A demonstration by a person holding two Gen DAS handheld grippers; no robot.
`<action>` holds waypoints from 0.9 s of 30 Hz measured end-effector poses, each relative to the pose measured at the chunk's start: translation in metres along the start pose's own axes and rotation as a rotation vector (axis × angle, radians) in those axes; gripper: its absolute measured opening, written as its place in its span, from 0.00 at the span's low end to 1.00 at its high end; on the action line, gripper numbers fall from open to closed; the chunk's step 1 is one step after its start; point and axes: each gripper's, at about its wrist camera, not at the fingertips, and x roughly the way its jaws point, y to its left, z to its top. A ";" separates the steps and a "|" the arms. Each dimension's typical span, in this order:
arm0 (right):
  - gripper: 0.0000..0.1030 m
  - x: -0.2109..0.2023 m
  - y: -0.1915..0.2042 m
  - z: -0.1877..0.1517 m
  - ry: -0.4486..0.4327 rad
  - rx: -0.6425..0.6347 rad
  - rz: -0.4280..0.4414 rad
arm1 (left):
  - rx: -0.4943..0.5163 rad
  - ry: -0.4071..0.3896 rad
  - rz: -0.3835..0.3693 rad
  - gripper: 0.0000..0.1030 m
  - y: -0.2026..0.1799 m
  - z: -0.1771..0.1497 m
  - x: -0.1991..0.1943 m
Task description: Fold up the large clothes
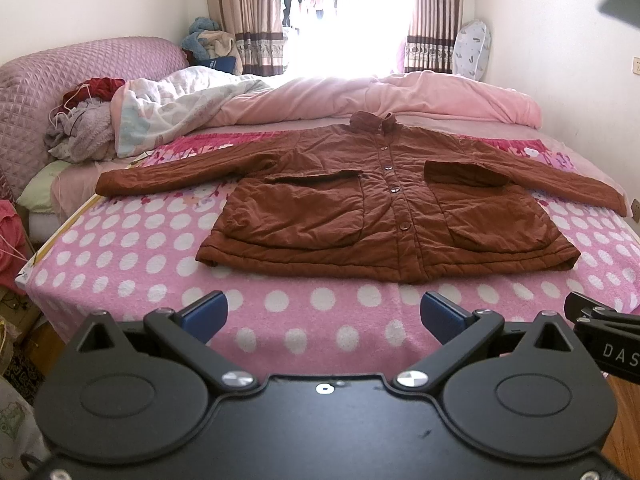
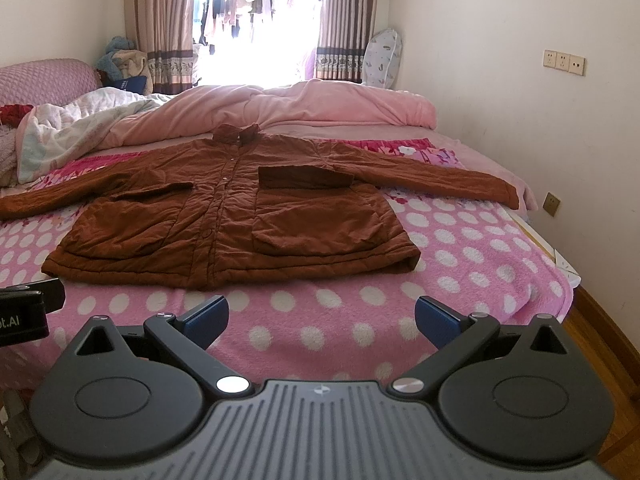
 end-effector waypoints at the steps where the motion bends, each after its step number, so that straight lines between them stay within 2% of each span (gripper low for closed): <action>1: 1.00 0.000 0.000 0.000 0.000 0.000 0.002 | 0.000 0.001 -0.001 1.00 0.000 0.000 0.000; 8: 1.00 0.003 0.001 -0.001 0.000 0.013 0.008 | -0.005 0.001 -0.004 1.00 0.005 0.004 0.008; 12: 1.00 0.015 0.003 0.010 -0.022 0.021 0.026 | -0.042 0.012 -0.024 1.00 0.021 0.014 0.027; 16: 1.00 0.032 0.007 0.031 -0.070 -0.010 0.004 | -0.132 0.002 -0.052 1.00 0.052 0.033 0.056; 21: 1.00 0.068 0.008 0.062 -0.115 0.013 0.022 | -0.217 -0.043 -0.014 1.00 0.100 0.057 0.101; 27: 1.00 0.130 0.011 0.097 -0.173 0.067 0.061 | -0.442 -0.004 -0.001 1.00 0.187 0.089 0.179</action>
